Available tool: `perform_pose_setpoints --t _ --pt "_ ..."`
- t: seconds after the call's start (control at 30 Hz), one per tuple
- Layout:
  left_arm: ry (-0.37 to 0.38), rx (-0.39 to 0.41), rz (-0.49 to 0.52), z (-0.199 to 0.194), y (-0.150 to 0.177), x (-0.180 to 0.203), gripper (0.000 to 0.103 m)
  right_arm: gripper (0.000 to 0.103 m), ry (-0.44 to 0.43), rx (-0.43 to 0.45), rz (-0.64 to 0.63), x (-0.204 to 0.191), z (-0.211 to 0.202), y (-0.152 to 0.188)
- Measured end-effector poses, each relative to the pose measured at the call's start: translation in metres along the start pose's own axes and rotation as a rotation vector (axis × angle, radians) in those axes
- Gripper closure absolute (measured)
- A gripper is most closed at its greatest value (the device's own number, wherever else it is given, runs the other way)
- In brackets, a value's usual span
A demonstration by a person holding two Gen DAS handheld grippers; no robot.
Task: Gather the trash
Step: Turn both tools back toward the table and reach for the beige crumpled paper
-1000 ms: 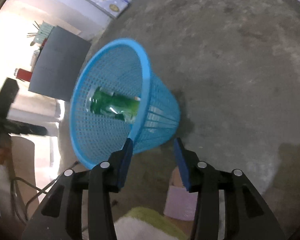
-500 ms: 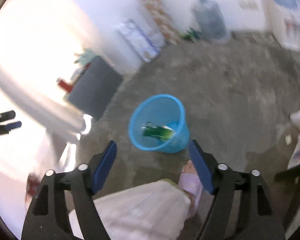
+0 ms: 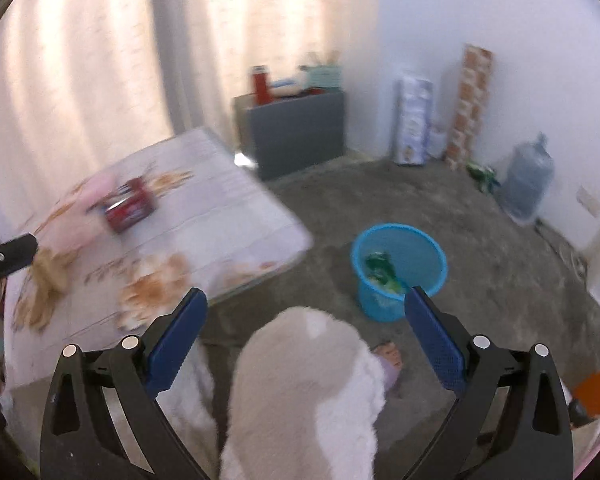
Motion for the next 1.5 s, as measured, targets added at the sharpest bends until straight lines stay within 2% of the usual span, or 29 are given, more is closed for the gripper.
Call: perform_pose_setpoints --t 0.17,0.37,0.47,0.6,0.77,0.9,1.0,1.17,1.23,1.33,1.5 --pt "-0.096 0.056 -0.014 -0.025 0.015 -0.034 0.006 0.008 -0.046 -0.034 -0.081 -0.044 0.006 0.003" --pt "-0.165 0.157 -0.064 -0.044 0.016 -0.065 0.006 0.008 0.035 -0.031 -0.234 -0.089 0.0 -0.001" --pt "-0.186 0.158 -0.083 -0.044 0.014 -0.078 0.006 0.008 0.026 -0.025 -0.269 -0.098 0.006 -0.002" --pt "-0.238 0.155 -0.12 -0.043 0.022 -0.097 0.006 0.008 -0.081 -0.045 -0.291 -0.113 0.024 -0.004" --pt "-0.303 0.141 -0.152 -0.043 0.037 -0.122 0.006 0.008 -0.287 -0.1 -0.333 -0.154 0.052 -0.01" --pt "-0.351 0.134 -0.168 -0.051 0.044 -0.137 0.006 0.008 -0.403 -0.124 -0.35 -0.183 0.067 -0.01" --pt "-0.335 0.117 -0.207 -0.056 0.049 -0.146 0.006 0.008 -0.501 -0.157 -0.342 -0.202 0.075 -0.011" --pt "-0.268 0.064 -0.24 -0.046 0.051 -0.152 0.006 0.008 -0.586 -0.199 -0.296 -0.21 0.077 -0.01" --pt "-0.236 0.029 -0.288 -0.036 0.05 -0.154 0.006 0.008 -0.595 -0.214 -0.277 -0.207 0.075 -0.008" --pt "-0.149 -0.033 -0.404 -0.014 0.045 -0.159 0.006 0.008 -0.583 -0.209 -0.245 -0.193 0.071 -0.006" --pt "-0.113 -0.132 -0.58 0.02 0.047 -0.164 0.006 0.008 -0.573 -0.211 -0.148 -0.165 0.067 -0.005"
Point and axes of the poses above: each gripper's, at about its wrist camera, not at the fingertips, and z roughly the way its jaws point, x to its right, y to its underside, the point moved 4 cm from there along z, roughly the way its jaws point, and after that the axes turned 8 degrees about -y, right-handed, at the moved point
